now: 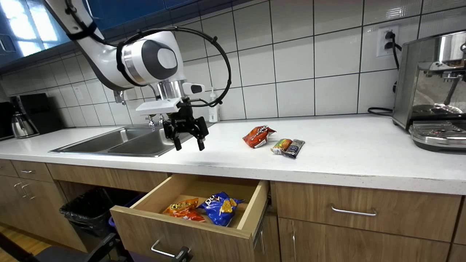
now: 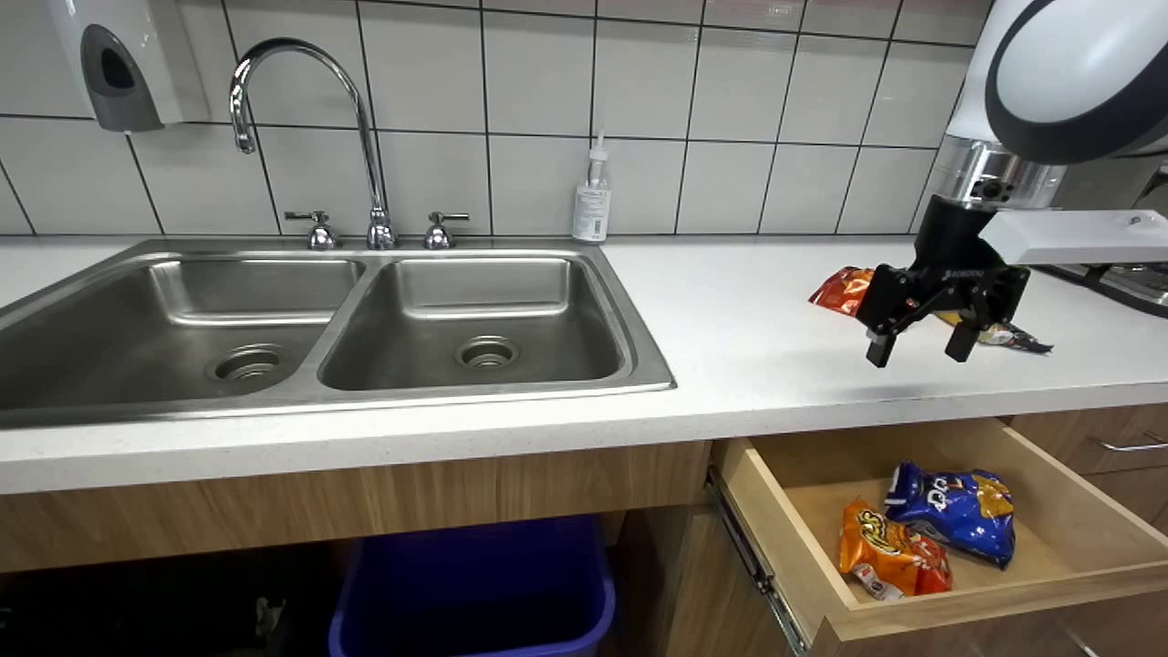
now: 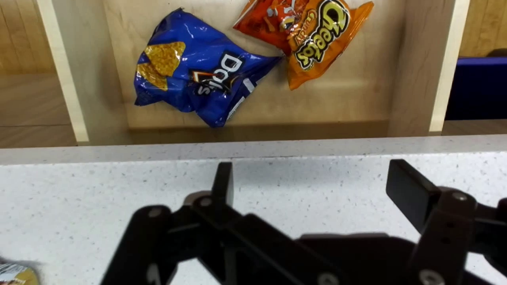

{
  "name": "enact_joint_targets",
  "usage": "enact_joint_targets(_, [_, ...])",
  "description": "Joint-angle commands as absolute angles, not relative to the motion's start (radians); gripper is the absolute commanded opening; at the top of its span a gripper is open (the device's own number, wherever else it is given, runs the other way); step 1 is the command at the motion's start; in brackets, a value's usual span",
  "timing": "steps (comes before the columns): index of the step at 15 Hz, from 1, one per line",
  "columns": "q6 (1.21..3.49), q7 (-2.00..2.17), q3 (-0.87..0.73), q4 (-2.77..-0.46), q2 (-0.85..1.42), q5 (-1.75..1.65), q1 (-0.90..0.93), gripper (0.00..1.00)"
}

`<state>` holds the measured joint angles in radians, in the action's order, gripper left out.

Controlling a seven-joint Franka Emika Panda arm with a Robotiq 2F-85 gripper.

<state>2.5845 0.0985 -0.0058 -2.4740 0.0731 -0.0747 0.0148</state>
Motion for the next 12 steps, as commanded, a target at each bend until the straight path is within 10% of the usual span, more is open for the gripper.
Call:
enact_joint_targets(1, [2.574, 0.106, -0.02, -2.423, 0.086, -0.09, 0.005, 1.0])
enact_joint_targets(12, [2.545, 0.062, -0.055, -2.217, 0.215, -0.066, -0.021, 1.0])
